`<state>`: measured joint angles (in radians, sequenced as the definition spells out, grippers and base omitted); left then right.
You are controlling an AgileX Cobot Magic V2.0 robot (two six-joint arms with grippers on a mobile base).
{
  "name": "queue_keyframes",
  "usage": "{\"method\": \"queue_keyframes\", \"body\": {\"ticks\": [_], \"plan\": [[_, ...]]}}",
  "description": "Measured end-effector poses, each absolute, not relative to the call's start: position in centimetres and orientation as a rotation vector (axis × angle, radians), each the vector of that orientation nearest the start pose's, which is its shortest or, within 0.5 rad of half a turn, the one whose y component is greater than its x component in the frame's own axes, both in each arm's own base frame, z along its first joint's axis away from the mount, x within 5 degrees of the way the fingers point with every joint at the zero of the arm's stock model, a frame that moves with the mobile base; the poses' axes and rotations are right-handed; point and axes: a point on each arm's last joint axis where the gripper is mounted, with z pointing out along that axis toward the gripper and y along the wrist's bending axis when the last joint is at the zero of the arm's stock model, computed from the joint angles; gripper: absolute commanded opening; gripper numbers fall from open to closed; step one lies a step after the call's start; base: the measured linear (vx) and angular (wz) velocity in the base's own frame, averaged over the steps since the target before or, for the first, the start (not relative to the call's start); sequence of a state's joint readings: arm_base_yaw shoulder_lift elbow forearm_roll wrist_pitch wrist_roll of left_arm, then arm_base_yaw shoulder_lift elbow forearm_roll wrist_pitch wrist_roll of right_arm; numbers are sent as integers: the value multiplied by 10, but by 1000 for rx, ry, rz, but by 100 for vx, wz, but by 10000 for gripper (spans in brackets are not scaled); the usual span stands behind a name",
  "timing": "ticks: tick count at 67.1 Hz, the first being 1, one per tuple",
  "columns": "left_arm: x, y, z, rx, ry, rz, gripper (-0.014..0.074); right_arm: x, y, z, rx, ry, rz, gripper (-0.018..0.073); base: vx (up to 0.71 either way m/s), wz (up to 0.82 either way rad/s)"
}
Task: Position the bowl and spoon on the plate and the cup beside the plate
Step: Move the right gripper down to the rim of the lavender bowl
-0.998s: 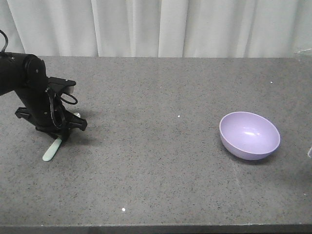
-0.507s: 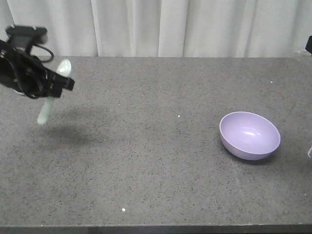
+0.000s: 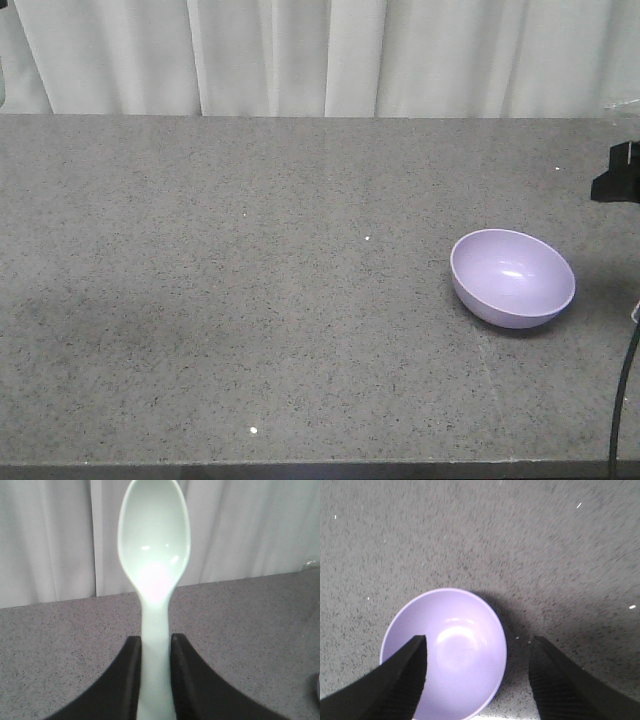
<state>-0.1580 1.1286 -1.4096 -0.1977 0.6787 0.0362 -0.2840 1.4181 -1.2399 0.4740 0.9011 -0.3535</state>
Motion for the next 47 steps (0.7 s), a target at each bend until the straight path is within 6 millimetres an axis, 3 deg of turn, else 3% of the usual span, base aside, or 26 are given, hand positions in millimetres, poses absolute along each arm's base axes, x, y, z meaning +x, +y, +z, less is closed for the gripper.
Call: {"method": "queue_keyframes", "body": {"ticks": [21,47], "plan": [[219,-46,456,115,1921,-302,-8,327,-59,282,129,2604,401,438,0,0],[220,-46,455,112,1911,-302,-8,341,-60,247,85,2693,473,438,0,0]]}}
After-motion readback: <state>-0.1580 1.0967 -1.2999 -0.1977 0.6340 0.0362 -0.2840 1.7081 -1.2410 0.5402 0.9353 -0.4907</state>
